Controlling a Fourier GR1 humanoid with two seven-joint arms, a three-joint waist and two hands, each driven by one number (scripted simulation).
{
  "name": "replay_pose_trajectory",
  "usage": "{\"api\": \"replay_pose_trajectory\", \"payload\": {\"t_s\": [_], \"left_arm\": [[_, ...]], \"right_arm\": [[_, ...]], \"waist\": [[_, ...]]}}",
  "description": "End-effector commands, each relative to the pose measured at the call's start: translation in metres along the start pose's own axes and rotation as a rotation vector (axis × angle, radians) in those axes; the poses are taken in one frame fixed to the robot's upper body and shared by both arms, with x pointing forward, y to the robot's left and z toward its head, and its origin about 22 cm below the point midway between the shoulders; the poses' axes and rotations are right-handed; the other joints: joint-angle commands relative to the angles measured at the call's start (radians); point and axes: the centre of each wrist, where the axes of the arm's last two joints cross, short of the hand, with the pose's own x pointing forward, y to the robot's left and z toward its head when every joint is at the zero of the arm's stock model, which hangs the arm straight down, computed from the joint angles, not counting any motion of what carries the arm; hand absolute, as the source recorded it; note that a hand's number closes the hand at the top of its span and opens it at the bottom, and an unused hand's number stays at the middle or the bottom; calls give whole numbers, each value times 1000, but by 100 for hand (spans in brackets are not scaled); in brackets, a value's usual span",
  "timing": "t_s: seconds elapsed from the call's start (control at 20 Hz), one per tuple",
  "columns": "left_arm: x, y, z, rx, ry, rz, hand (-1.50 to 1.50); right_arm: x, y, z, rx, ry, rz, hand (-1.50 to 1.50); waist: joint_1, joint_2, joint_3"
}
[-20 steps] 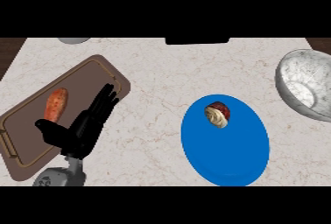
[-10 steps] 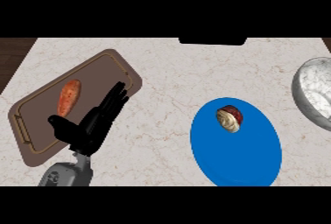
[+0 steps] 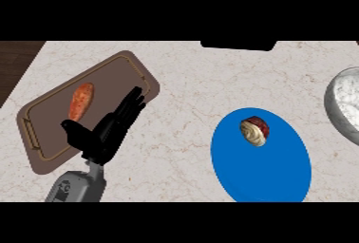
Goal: Pick the lemon from the plate and place it in the bowl
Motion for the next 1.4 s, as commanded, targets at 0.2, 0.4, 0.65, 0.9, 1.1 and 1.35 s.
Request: {"api": "replay_pose_trajectory", "payload": {"t_s": [0.2, 0.4, 0.65, 0.9, 1.1, 1.35], "left_arm": [[-6, -6, -2, 21, 5, -1, 0], [0, -3, -5, 13, -11, -6, 0], [3, 1, -4, 22, -14, 6, 0], [1, 7, 1, 49, 7, 9, 0], [-3, 8, 2, 63, -4, 4, 0], [-3, 14, 7, 86, 2, 18, 0]], "right_arm": [[-28, 71, -63, 186, -10, -100, -150], [-38, 64, -83, 144, -68, -246, -150], [-41, 81, -73, -34, -84, -582, -150], [-44, 73, -55, -229, -142, -802, -150], [-43, 63, -47, -273, -191, -902, -150], [-42, 39, -16, -315, -170, -967, -150]], "waist": [[-12, -3, -1], [-16, -2, -1], [-19, 0, 1], [-45, -8, 3], [-58, -6, 5], [-84, -11, 10]]}}
